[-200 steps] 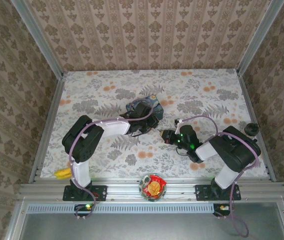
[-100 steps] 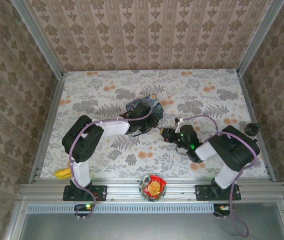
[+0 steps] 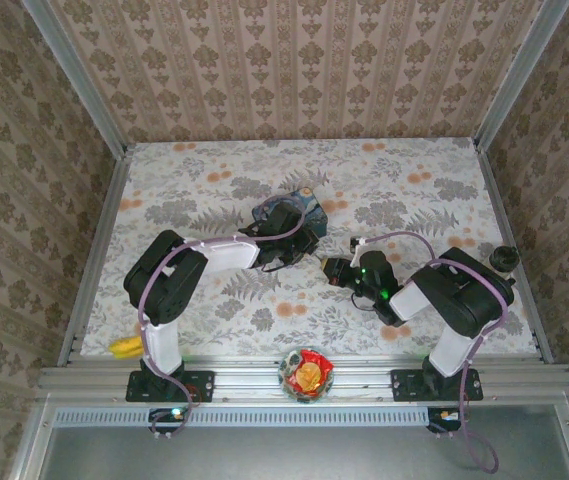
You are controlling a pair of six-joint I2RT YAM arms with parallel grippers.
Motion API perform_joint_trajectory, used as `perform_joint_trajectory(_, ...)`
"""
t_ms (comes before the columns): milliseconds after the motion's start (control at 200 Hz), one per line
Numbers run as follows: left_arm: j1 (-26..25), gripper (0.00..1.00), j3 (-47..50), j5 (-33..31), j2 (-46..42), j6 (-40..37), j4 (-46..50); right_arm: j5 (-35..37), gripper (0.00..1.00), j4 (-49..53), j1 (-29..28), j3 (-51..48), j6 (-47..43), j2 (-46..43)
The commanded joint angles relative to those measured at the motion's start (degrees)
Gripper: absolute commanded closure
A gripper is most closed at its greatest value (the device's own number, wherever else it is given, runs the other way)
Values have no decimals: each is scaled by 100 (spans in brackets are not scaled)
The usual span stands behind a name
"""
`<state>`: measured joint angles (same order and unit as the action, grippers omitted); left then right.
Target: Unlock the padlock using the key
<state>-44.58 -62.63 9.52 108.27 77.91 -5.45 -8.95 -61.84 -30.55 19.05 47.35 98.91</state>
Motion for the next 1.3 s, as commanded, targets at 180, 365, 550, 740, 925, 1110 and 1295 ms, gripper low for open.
perform_joint_trajectory(180, 31, 100, 104, 384, 146, 311, -176, 253, 100, -293, -30, 21, -15, -72)
perform_joint_trajectory(365, 29, 100, 93, 428, 177, 321, -202, 258, 100, -293, -30, 29, -34, -83)
perform_joint_trajectory(550, 28, 100, 93, 454, 195, 347, -224, 268, 100, -345, -30, 20, -42, -100)
perform_joint_trajectory(740, 28, 100, 86, 489, 230, 365, -249, 284, 100, -363, -30, 44, -60, -114)
perform_joint_trajectory(925, 31, 100, 95, 507, 239, 375, -254, 332, 100, -390, -32, 60, -60, -127)
perform_joint_trajectory(1110, 28, 100, 118, 507, 239, 400, -272, 380, 100, -416, -30, 55, -77, -153)
perform_joint_trajectory(1295, 28, 100, 128, 521, 230, 427, -270, 469, 100, -417, -30, 29, -129, -244)
